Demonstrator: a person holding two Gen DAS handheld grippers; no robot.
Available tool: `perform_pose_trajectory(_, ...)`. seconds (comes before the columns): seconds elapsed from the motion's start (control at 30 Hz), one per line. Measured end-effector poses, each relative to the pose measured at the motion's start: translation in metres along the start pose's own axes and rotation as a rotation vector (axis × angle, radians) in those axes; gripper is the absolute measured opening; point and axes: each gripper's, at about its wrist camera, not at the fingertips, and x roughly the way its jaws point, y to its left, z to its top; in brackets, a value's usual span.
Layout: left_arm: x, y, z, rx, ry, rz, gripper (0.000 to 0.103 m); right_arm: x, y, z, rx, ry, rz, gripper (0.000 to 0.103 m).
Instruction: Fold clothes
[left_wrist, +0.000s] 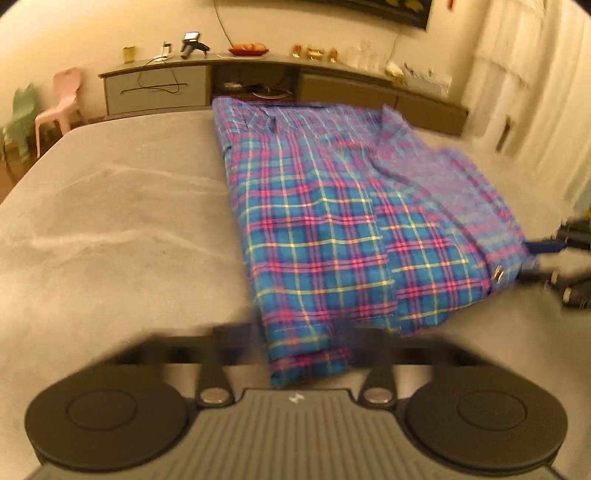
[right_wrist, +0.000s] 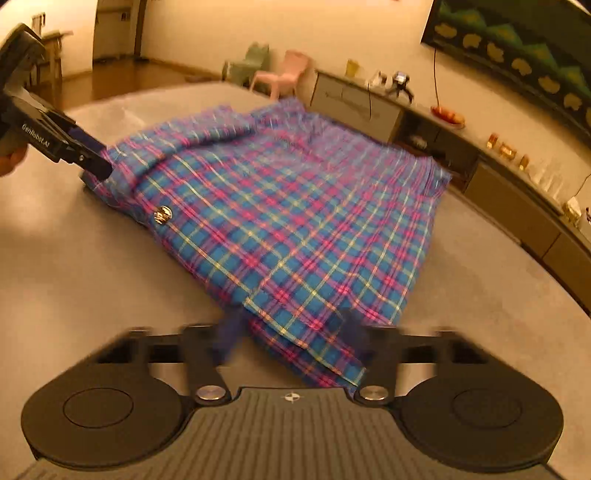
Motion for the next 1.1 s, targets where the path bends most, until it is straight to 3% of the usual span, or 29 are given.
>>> perform_pose_trajectory(0.07, -0.014, 0.008, 0.005, -0.014, -0.025, -0.015, 0.004, -0.005, -0.006, 0.003, 0.015, 0.013, 0.003, 0.008)
perform_pose_trajectory(0.17, -0.038, 0.005, 0.004, 0.001, -0.069, -0.028, 0.003, -0.015, -0.019, 0.003, 0.033, 0.018, -0.017, 0.0)
perform_pose_trajectory(0.33, -0.04, 0.01, -0.006, -0.049, -0.041, -0.014, 0.003, -0.013, -0.025, -0.004, 0.091, 0.032, -0.027, 0.0)
perform_pose_trajectory(0.43, -0.05, 0.01, -0.004, -0.061, -0.053, -0.032, 0.003, -0.032, -0.02, 0.008, 0.13, -0.047, 0.061, 0.002)
perform_pose_trajectory(0.53, -0.048, 0.01, -0.004, -0.076, -0.042, -0.041, 0.003, -0.045, -0.016, 0.017, 0.165, -0.141, 0.165, 0.023)
perform_pose_trajectory(0.6, -0.043, 0.007, -0.005, -0.058, -0.029, -0.018, 0.003, -0.026, -0.014, 0.021, 0.198, -0.135, 0.185, 0.024)
perform_pose_trajectory(0.67, -0.038, 0.006, -0.007, -0.038, -0.018, 0.015, 0.003, -0.002, -0.011, 0.021, 0.216, -0.098, 0.168, 0.024)
perform_pose_trajectory(0.73, -0.036, 0.014, -0.012, -0.051, -0.002, 0.026, 0.003, 0.023, -0.015, 0.017, 0.202, 0.014, 0.083, 0.024)
perform_pose_trajectory(0.77, -0.035, 0.017, -0.015, -0.062, 0.008, 0.027, 0.003, 0.028, -0.021, 0.016, 0.216, 0.03, 0.065, 0.024)
perform_pose_trajectory(0.83, -0.035, 0.016, -0.017, -0.06, 0.016, 0.053, 0.003, 0.035, -0.033, 0.016, 0.253, 0.044, 0.039, 0.017)
perform_pose_trajectory(1.0, -0.045, 0.021, -0.011, -0.095, 0.007, 0.147, 0.001, 0.048, -0.036, 0.018, 0.232, 0.078, -0.013, 0.017)
perform_pose_trajectory(1.07, -0.055, 0.026, -0.007, -0.136, -0.025, 0.153, 0.001, 0.053, -0.036, 0.02, 0.222, 0.084, -0.03, 0.018)
perform_pose_trajectory(1.1, -0.062, 0.026, -0.004, -0.144, -0.055, 0.132, 0.008, 0.055, -0.035, 0.021, 0.222, 0.092, -0.042, 0.018)
